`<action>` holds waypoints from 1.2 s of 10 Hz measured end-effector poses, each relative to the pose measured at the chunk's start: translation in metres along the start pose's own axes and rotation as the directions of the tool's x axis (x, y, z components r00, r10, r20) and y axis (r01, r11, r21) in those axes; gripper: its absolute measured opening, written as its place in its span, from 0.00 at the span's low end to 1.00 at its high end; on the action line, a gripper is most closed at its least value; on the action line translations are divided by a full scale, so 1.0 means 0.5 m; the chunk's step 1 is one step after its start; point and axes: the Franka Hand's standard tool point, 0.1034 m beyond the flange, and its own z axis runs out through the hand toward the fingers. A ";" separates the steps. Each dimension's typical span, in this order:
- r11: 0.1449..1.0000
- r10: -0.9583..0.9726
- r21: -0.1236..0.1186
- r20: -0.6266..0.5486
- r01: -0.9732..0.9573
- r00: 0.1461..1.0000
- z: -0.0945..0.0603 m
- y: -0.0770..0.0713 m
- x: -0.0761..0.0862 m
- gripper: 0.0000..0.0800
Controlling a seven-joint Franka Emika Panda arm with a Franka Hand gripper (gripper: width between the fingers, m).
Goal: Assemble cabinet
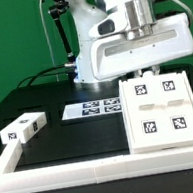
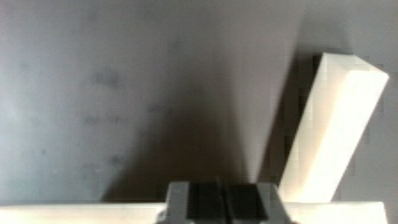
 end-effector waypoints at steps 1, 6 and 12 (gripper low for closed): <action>1.000 0.000 0.000 0.006 0.000 1.000 0.005 0.000 -0.008 0.00; 1.000 -0.006 -0.002 0.004 0.006 1.000 -0.029 -0.006 0.004 0.00; 1.000 -0.014 0.005 0.019 0.014 1.000 -0.054 -0.012 0.040 0.00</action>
Offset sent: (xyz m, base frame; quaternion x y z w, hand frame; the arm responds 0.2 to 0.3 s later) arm 0.0000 0.0000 0.0000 0.0000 0.0000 0.0000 1.0000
